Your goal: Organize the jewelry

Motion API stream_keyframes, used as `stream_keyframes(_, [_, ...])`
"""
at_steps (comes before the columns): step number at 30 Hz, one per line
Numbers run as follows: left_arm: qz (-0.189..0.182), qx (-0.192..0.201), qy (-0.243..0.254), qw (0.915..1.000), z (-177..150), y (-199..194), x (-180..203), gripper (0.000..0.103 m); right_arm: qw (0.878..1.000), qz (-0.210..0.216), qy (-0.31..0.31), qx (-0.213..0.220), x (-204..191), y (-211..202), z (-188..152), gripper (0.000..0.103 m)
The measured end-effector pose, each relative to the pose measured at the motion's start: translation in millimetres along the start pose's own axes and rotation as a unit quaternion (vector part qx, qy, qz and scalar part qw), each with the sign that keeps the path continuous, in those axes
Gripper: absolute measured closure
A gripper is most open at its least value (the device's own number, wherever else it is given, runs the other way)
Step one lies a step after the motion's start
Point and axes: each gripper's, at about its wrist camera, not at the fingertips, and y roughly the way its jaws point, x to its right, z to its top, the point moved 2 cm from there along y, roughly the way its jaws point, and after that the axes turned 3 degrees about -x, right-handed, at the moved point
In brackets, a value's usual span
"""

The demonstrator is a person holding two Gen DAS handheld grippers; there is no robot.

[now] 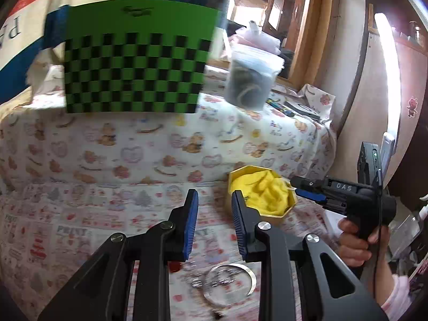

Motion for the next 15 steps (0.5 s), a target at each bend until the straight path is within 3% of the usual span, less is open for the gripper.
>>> stream_keyframes(3, [0.026,0.013,-0.018,0.9994,-6.3,-6.2,-23.0,0.078,0.999,0.024,-0.010,-0.028,-4.8,9.8,-4.1,0.065])
stream_keyframes(9, [0.024,0.017,-0.062,0.9977,-6.3,-18.3,-52.1,0.078,0.992,0.070,-0.043,-0.093,-29.3,29.7,-22.0,0.066])
stream_keyframes(11, [0.030,0.019,-0.054,0.9979,-4.0,-22.8,-50.5,0.078,0.991,0.065,-0.069,-0.096,-40.7,28.7,-29.7,0.066])
stream_keyframes(15, [0.064,0.017,-0.015,0.9977,-2.5,-31.6,-39.3,0.073,0.991,-0.002,-0.115,-0.063,-60.4,15.7,-44.3,0.066])
